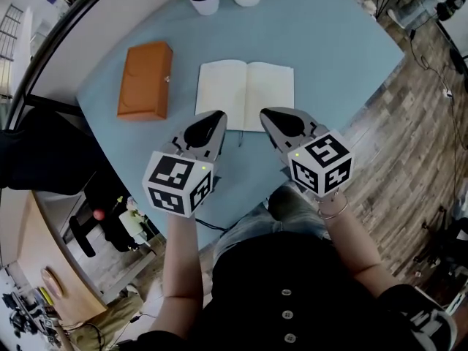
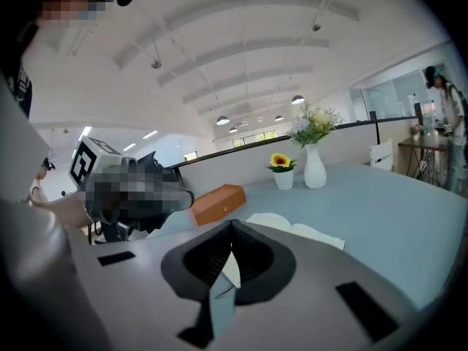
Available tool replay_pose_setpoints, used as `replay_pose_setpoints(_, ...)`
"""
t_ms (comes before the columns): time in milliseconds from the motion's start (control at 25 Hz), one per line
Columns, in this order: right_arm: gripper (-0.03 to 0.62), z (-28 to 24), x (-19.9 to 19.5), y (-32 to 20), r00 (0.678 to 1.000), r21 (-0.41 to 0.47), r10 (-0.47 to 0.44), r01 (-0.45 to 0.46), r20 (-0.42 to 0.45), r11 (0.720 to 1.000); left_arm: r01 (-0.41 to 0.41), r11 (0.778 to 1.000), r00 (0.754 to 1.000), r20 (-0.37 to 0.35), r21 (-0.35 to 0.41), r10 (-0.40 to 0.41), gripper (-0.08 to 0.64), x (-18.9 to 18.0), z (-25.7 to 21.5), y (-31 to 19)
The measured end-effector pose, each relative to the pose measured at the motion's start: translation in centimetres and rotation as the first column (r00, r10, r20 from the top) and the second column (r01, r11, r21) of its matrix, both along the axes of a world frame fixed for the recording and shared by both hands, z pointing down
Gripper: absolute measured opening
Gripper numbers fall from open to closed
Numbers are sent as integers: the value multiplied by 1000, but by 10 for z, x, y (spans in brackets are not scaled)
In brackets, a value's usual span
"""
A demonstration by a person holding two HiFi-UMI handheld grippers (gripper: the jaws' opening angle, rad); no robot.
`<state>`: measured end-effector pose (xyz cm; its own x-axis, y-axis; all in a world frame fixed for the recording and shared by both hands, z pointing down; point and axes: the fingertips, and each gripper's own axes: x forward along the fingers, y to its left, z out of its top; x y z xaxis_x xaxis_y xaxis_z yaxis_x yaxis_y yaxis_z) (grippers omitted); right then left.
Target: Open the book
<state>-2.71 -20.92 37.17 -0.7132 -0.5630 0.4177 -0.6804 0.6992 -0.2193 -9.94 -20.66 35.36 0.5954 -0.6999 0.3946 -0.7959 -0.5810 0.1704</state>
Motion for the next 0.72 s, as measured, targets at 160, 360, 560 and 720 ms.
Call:
replay_pose_setpoints(160,2,-9,1,6,1000,15,-25,25,10,1000,-24,999,998,-52,46,26,17,10,-16,2)
replay_pose_setpoints(360,2,-18,10,14,999,31,-29,29,21,999,-45,997,999,-15,70,46,18,25,-19,9)
replay_pose_setpoints(560,2,-25,19,20,999,51,-40,39,19,998,0,998,1000,1,65,0,17,32,-17,12)
replay_pose_setpoints(720,2,-29,25,27,999,65,-38,36,25,997,15,998,1000,9,59,-16,17,35,-14,17)
